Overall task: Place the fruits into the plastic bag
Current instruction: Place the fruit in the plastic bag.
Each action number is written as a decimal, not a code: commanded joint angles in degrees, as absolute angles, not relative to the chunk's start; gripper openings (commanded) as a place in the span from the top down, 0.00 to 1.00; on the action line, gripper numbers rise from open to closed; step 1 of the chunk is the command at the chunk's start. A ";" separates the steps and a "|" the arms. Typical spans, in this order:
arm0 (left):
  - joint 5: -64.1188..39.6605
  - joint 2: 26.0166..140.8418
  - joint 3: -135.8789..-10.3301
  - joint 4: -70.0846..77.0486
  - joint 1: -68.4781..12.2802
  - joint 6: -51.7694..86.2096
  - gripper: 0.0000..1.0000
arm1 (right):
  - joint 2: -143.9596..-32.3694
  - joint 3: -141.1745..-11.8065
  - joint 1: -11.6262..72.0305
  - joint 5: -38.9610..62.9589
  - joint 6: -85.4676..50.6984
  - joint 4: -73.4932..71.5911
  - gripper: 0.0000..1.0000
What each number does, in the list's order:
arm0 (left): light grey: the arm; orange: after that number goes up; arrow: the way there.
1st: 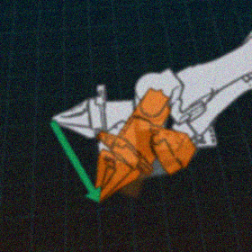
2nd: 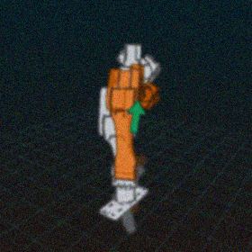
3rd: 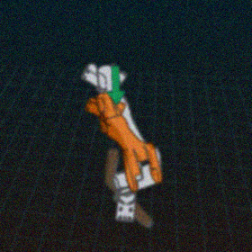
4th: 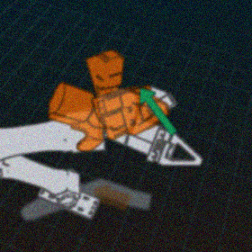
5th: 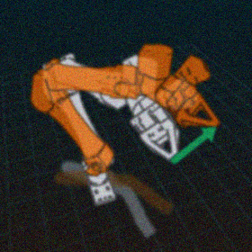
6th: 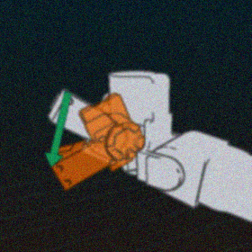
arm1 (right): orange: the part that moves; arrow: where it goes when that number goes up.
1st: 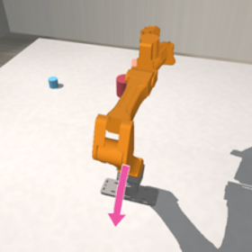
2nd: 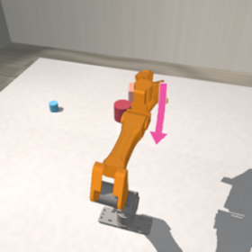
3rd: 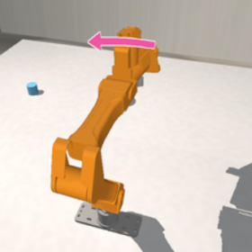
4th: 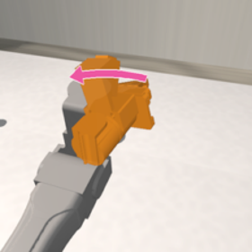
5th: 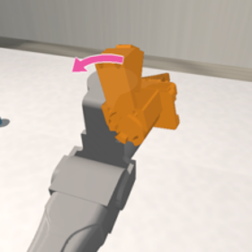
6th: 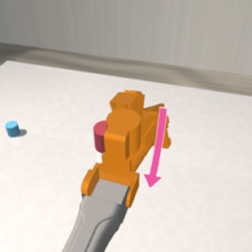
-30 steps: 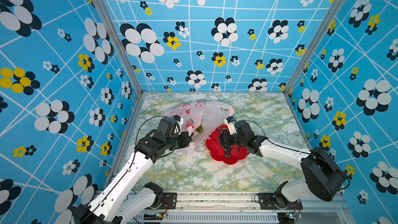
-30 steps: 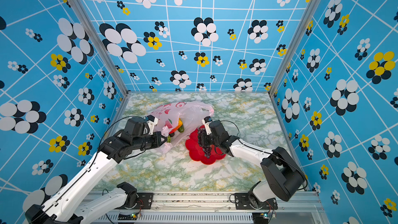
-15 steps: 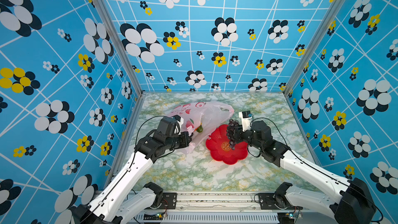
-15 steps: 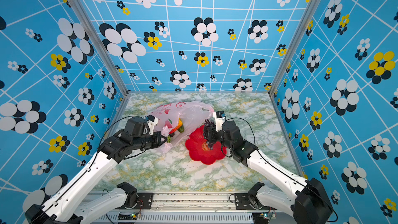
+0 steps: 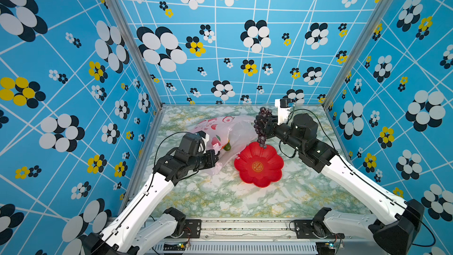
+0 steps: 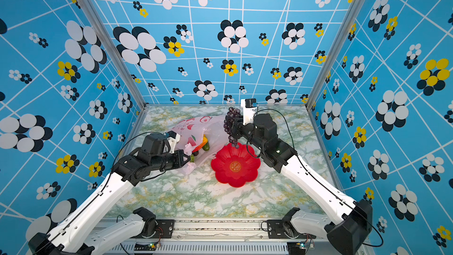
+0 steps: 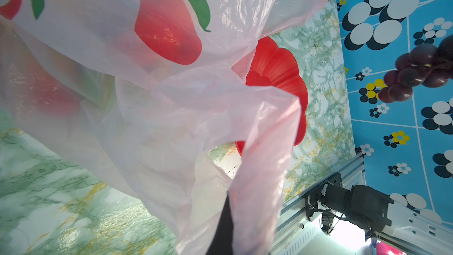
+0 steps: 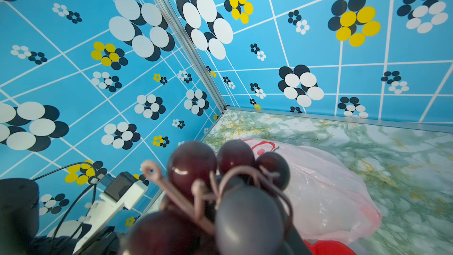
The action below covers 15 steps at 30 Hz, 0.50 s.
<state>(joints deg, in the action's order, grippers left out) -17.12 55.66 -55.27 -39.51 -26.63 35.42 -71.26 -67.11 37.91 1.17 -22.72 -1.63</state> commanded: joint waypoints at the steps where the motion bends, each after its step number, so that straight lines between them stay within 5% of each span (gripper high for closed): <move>1: -17.21 55.54 -58.25 -40.24 -26.89 35.64 1.00 | -75.25 -70.86 38.66 2.96 -21.85 -5.21 0.64; 15: -18.22 59.01 -65.37 -42.48 -25.06 36.78 1.00 | -96.58 -81.02 39.09 5.23 -25.95 -21.11 0.66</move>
<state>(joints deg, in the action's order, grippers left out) -17.61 58.37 -63.37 -40.62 -25.71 36.49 -93.86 -78.15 38.72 3.90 -23.92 -13.76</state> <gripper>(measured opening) 0.047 0.344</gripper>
